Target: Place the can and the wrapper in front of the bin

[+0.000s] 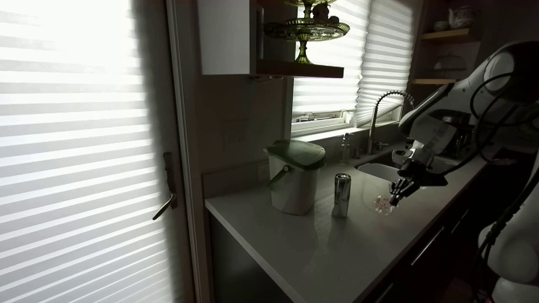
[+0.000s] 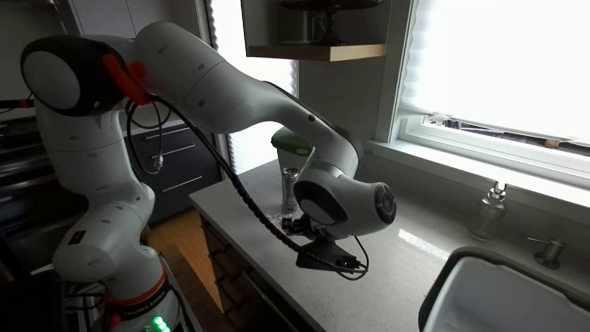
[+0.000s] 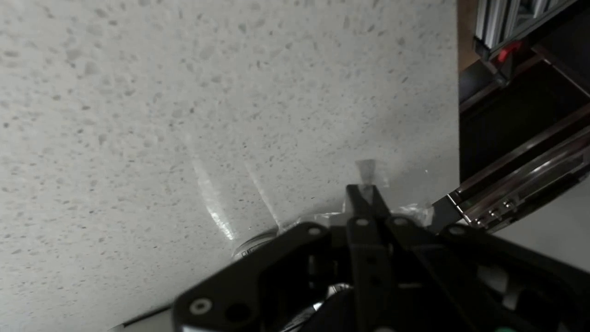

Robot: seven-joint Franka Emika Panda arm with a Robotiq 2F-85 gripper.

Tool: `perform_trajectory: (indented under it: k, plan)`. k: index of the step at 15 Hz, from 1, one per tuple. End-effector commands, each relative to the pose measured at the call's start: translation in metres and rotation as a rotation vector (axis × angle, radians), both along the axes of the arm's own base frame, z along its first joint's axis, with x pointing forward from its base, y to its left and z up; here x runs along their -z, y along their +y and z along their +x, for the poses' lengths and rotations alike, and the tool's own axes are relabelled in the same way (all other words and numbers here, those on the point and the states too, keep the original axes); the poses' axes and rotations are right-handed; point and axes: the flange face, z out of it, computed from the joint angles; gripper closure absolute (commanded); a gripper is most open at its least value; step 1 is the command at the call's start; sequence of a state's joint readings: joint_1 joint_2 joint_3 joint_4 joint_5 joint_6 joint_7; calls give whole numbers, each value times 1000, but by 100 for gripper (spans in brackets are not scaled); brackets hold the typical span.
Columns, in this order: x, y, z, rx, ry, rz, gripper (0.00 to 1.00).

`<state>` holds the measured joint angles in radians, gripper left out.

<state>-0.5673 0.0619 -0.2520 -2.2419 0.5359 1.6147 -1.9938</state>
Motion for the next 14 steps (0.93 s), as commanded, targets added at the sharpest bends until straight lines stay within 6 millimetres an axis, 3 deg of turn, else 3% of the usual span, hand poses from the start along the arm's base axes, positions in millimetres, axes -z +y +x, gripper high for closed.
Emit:
perform_trajectory:
  k: [1,5,6,8,10,14]
  plan:
    - [11,14,-17,45,-158,9,100]
    - [13,16,-16,95,-311,24,97]
    - [11,15,-15,96,-340,5,73]
    - [6,6,-16,85,-378,-70,70]
    - [-6,0,-16,105,-372,-133,55]
    - [-50,0,-9,222,-360,-194,24]
